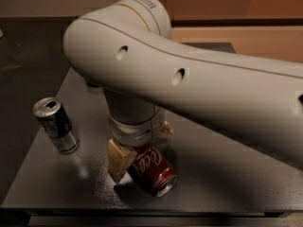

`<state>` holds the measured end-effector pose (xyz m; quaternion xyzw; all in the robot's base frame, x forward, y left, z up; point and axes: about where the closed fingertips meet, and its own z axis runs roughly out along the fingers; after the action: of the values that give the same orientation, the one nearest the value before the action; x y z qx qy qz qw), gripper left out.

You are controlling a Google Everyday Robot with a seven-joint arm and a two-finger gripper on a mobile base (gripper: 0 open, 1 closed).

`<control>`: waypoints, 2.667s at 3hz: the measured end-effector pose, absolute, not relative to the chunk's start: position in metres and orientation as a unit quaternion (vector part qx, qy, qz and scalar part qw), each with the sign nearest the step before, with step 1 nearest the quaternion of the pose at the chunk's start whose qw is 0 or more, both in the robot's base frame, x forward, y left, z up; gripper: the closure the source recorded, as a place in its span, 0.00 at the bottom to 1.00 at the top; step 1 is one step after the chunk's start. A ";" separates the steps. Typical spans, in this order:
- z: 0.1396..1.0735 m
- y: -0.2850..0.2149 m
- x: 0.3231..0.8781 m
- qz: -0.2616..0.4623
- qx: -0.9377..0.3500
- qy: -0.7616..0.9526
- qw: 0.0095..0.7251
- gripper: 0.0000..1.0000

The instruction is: Pick coke can

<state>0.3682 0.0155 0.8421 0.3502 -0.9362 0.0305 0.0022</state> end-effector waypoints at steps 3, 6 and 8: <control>0.859 0.003 0.379 0.013 0.359 -0.933 -0.022 0.88; 0.953 -0.021 0.421 0.028 0.415 -0.904 -0.098 1.00; 0.993 -0.033 0.436 0.034 0.452 -0.879 -0.149 1.00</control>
Offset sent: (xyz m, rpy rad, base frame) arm 0.0045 -0.0149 0.0029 0.0321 0.0083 0.0090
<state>0.4358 -0.0328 0.9931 0.4523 -0.8786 0.0343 -0.1492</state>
